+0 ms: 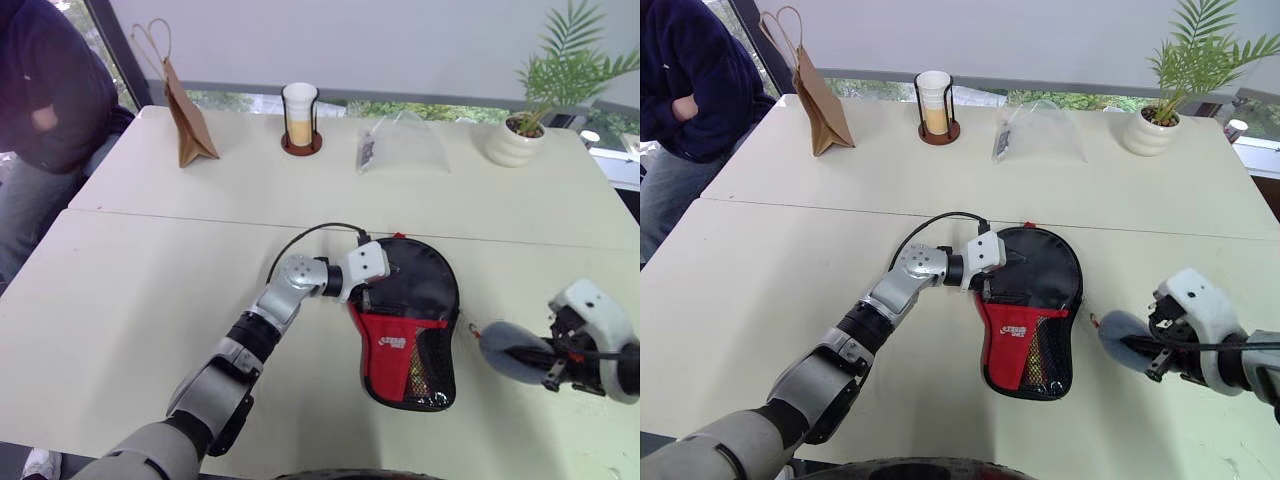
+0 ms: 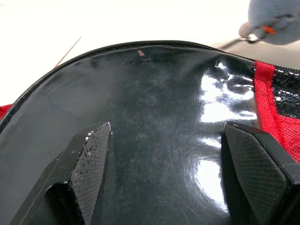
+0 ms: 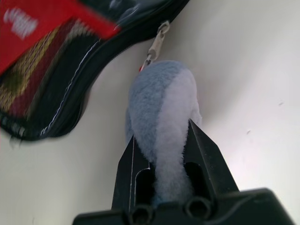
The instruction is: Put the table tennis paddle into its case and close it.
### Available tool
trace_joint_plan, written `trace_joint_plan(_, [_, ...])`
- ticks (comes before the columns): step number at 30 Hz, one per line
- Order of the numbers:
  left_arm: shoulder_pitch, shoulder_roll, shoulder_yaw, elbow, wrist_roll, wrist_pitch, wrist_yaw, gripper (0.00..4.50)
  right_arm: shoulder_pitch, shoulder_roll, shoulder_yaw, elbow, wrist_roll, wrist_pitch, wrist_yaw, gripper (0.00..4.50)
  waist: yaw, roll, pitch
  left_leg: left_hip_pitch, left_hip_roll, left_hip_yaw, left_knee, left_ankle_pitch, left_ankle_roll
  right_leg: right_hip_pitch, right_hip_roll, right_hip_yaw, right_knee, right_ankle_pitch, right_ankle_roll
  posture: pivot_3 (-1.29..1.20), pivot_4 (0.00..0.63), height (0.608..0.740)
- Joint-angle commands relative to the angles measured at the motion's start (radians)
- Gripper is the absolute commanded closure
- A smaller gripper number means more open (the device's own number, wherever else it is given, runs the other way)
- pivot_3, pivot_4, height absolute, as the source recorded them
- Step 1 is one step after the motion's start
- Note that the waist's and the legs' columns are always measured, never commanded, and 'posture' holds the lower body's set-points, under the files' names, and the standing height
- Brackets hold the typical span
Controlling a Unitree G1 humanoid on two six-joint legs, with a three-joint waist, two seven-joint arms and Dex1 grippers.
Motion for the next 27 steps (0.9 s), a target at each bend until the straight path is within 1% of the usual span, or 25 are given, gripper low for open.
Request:
trace_joint_plan(1, [0.022,0.024,-0.029,0.072,0.054,0.028,0.014,0.49,0.062,-0.031,-0.042,-0.032,-0.034,-0.064,0.044,4.49,0.000,0.000,0.000,0.000,0.000,0.000,0.000,0.000,0.000,0.000,0.000,0.000,0.000,0.000,0.000,0.00,0.150,0.740])
trace_joint_plan(4, [0.021,0.022,-0.027,0.074,0.053,0.028,0.016,0.49,0.138,-0.042,-0.044,-0.034,-0.086,-0.142,0.072,4.49,0.002,-0.001,0.000,0.000,0.000,0.000,0.000,0.000,0.000,0.000,0.000,0.000,0.000,0.000,0.000,0.00,0.150,0.740])
trace_joint_plan(9, [0.019,0.022,-0.027,0.079,0.054,0.025,0.016,0.49,0.282,-0.051,-0.072,-0.047,-0.168,-0.295,0.178,4.49,0.004,-0.001,0.000,0.000,-0.001,-0.001,0.000,0.000,0.000,0.001,0.000,0.000,0.000,-0.001,0.002,0.00,0.150,0.740])
trace_joint_plan(12, [0.017,0.023,-0.026,0.081,0.053,0.024,0.017,0.49,0.343,-0.048,-0.065,-0.036,-0.237,-0.387,0.202,4.49,0.005,-0.001,0.000,0.001,-0.001,-0.001,0.000,0.000,0.000,0.002,0.000,0.000,-0.001,-0.002,0.003,0.00,0.150,0.740])
trace_joint_plan(14, [0.017,0.024,-0.025,0.082,0.053,0.023,0.017,0.49,0.325,-0.045,-0.048,-0.022,-0.245,-0.386,0.182,4.49,0.003,-0.002,0.000,0.003,-0.001,-0.001,0.000,0.000,0.001,0.004,0.000,0.000,-0.001,-0.002,0.003,0.00,0.150,0.740])
trace_joint_plan(16, [0.018,0.026,-0.025,0.080,0.054,0.023,0.018,0.49,0.261,-0.038,-0.024,-0.008,-0.221,-0.346,0.149,4.49,0.001,-0.002,0.000,0.006,-0.001,-0.001,-0.001,-0.001,0.001,0.008,-0.001,0.000,-0.002,-0.002,0.003,0.00,0.150,0.740])
trace_joint_plan(18, [0.019,0.027,-0.026,0.078,0.054,0.023,0.017,0.49,0.191,-0.027,-0.001,-0.003,-0.191,-0.301,0.122,4.49,-0.001,-0.002,0.000,0.013,0.000,-0.001,-0.002,-0.002,0.003,0.015,0.000,0.000,-0.006,-0.002,0.003,0.00,0.150,0.740])
trace_joint_plan(21, [0.023,0.030,-0.029,0.073,0.054,0.022,0.014,0.49,0.111,-0.014,0.044,-0.009,-0.153,-0.228,0.093,4.49,-0.002,-0.002,0.000,0.014,0.000,-0.002,-0.003,-0.002,0.004,0.016,0.000,0.000,-0.007,-0.002,0.003,0.00,0.150,0.740])
trace_joint_plan(25, [0.029,0.030,-0.035,0.065,0.056,0.022,0.014,0.49,0.096,-0.021,0.106,-0.039,-0.154,-0.219,0.080,4.49,-0.001,-0.002,0.000,0.013,0.000,-0.002,-0.003,-0.002,0.004,0.015,-0.001,0.000,-0.007,-0.002,0.003,0.00,0.150,0.740])
trace_joint_plan(27, [0.030,0.028,-0.037,0.061,0.056,0.022,0.013,0.49,0.019,-0.007,0.170,-0.030,-0.160,-0.207,0.012,4.49,-0.005,-0.003,-0.001,0.013,0.000,-0.002,-0.002,-0.002,0.004,0.015,-0.001,0.000,-0.007,-0.002,0.003,0.00,0.150,0.740])
